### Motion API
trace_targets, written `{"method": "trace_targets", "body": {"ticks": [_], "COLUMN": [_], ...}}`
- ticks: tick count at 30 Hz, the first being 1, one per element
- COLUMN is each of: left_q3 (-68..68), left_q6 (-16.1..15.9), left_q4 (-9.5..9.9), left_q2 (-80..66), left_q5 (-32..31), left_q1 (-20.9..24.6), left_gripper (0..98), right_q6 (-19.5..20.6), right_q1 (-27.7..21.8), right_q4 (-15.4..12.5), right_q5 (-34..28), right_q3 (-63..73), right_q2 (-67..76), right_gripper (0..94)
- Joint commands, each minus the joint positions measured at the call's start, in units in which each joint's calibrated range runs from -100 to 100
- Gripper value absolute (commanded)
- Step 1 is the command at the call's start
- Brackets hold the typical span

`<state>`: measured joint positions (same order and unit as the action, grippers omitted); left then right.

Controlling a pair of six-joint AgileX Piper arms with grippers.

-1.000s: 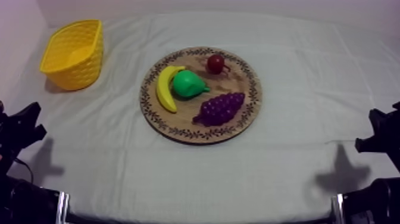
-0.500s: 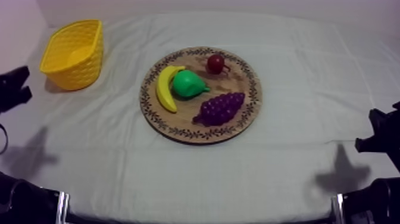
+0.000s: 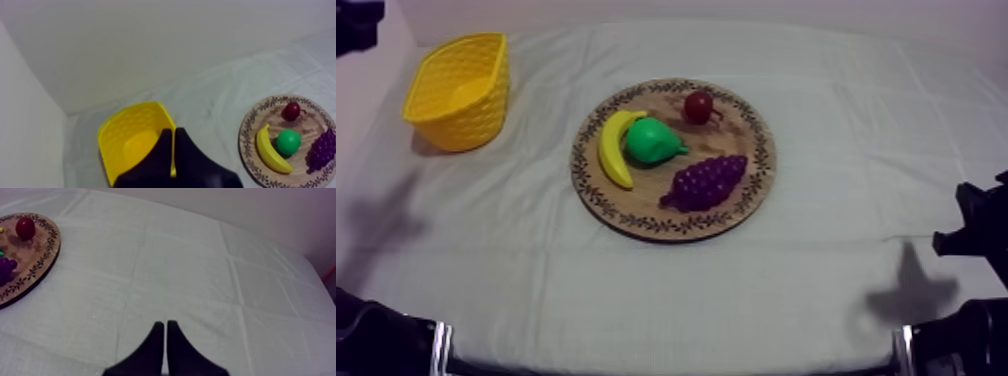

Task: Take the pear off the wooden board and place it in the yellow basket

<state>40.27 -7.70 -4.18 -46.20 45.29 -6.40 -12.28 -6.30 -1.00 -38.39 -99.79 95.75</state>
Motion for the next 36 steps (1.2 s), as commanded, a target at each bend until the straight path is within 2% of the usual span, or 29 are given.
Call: {"method": "trace_targets", "body": {"ticks": [1,6,13,26,32,36], "left_q3": [-8.79,-17.25,-28.93,-45.39,-54.05,-56.54], "left_q6": [-1.47,-3.93,-5.73,-8.33,-8.07,-7.61], "left_q4": [-0.49,-1.33,-1.14,0.82,2.43,3.30], "left_q2": [5.17,11.84,20.29,37.77,47.57,52.71], "left_q5": [1.82,5.78,13.23,26.20,35.32,37.81], "left_q1": [-0.27,-2.08,-6.21,-15.34,-19.81,-22.27], "left_gripper": [0.0,0.0,0.0,0.0,0.0,0.0], "right_q6": [0.00,-0.01,-0.01,-0.01,-0.01,0.03], "right_q1": [0.02,0.02,0.02,0.02,0.02,0.02], "right_q4": [0.00,0.00,0.00,0.00,0.00,0.00], "right_q5": [0.00,0.00,0.00,0.00,0.00,0.00], "right_q3": [0.01,0.01,0.01,0.01,0.01,0.01], "right_q2": [0.01,0.01,0.01,0.01,0.01,0.01], "right_gripper": [0.3,0.3,0.3,0.3,0.3,0.3]}}
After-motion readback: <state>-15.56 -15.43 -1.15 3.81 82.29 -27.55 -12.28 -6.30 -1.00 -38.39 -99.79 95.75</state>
